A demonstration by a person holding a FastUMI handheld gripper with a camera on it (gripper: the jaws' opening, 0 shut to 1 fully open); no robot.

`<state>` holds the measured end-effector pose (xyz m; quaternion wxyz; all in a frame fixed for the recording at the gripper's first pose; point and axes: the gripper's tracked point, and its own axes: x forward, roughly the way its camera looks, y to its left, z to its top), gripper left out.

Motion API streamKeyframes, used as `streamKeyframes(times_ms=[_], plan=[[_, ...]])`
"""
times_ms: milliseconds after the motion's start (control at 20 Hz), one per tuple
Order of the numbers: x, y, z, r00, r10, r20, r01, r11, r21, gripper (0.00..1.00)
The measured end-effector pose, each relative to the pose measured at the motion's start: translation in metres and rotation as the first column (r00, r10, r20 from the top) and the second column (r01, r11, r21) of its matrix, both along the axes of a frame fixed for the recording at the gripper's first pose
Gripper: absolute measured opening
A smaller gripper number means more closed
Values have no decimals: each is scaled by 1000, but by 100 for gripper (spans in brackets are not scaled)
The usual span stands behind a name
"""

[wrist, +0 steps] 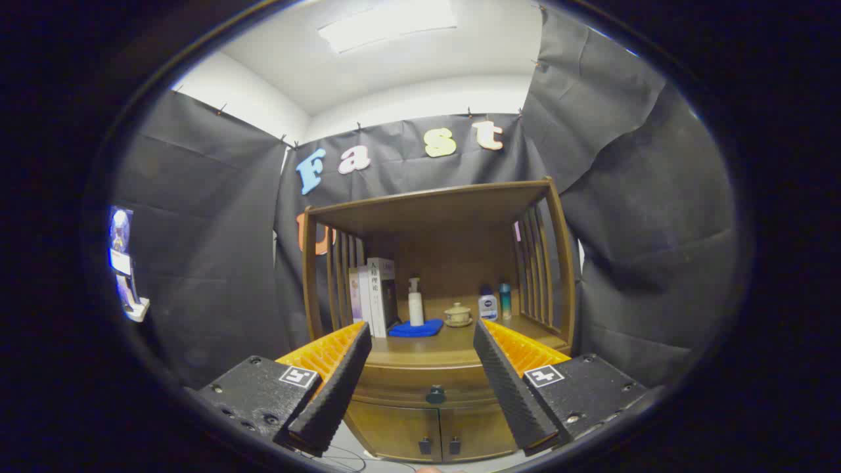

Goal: Pull open the drawer, take out the items inside it, and place them on the countertop above the cabinet.

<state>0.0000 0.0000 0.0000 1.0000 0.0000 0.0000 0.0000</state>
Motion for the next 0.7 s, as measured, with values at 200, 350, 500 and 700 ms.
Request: streamKeyframes(times_ms=[200,350,500,700], plan=[[3,2,0,1000,-2,-10,2,1000,2,99],[4,3,-3,1000,-2,-12,2,1000,-5,99],[9,1,-13,999,-9,-35,9,1000,-4,99],[19,-2,-27,998,-28,-55,28,1000,-3,99]])
